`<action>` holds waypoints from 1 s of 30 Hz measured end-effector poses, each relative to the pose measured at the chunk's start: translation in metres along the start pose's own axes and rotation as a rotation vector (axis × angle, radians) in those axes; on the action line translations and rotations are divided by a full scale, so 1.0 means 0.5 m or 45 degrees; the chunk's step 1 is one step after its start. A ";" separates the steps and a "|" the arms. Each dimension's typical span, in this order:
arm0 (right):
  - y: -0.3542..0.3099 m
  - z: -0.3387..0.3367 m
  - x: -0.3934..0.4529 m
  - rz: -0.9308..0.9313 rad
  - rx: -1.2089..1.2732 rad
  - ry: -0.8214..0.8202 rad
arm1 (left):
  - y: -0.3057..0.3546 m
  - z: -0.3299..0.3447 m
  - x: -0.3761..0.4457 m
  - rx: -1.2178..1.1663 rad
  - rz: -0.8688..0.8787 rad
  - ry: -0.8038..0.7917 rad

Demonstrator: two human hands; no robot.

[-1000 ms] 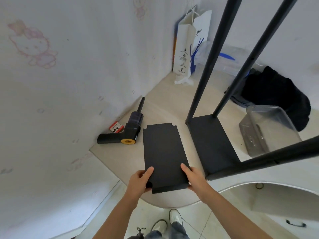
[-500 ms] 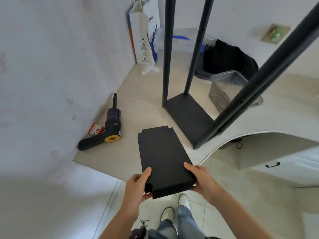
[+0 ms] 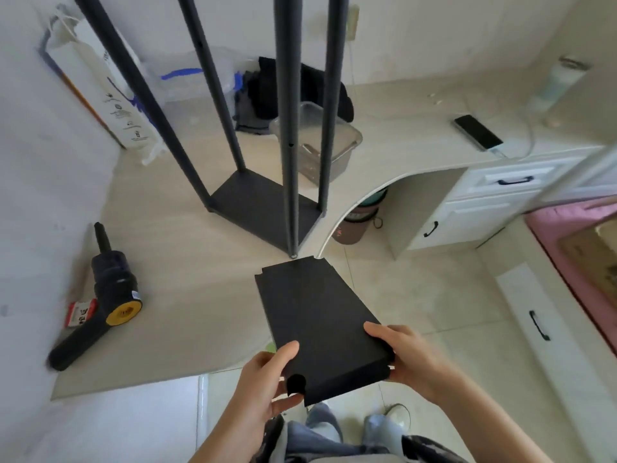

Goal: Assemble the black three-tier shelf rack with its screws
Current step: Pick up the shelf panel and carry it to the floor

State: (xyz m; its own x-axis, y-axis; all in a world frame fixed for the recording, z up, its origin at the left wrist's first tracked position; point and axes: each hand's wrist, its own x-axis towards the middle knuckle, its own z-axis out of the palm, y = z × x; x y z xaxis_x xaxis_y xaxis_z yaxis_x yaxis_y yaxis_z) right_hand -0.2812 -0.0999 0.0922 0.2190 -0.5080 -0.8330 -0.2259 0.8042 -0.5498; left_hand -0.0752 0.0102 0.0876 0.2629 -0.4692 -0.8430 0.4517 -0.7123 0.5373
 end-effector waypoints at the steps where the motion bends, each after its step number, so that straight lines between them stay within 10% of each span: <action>1: 0.010 -0.024 -0.008 0.003 0.027 0.023 | -0.002 0.022 -0.002 0.034 -0.001 -0.033; 30: 0.439 -0.728 -0.166 -0.420 0.265 0.960 | -0.298 0.829 -0.027 0.956 0.152 -0.831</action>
State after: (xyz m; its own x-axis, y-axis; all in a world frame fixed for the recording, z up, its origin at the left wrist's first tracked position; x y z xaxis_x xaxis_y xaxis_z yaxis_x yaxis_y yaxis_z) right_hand -0.6943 0.0065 0.0186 -0.4654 -0.7366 -0.4908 -0.0658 0.5818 -0.8107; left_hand -0.4992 -0.0938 0.0290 -0.3495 -0.5932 -0.7252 -0.2618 -0.6814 0.6835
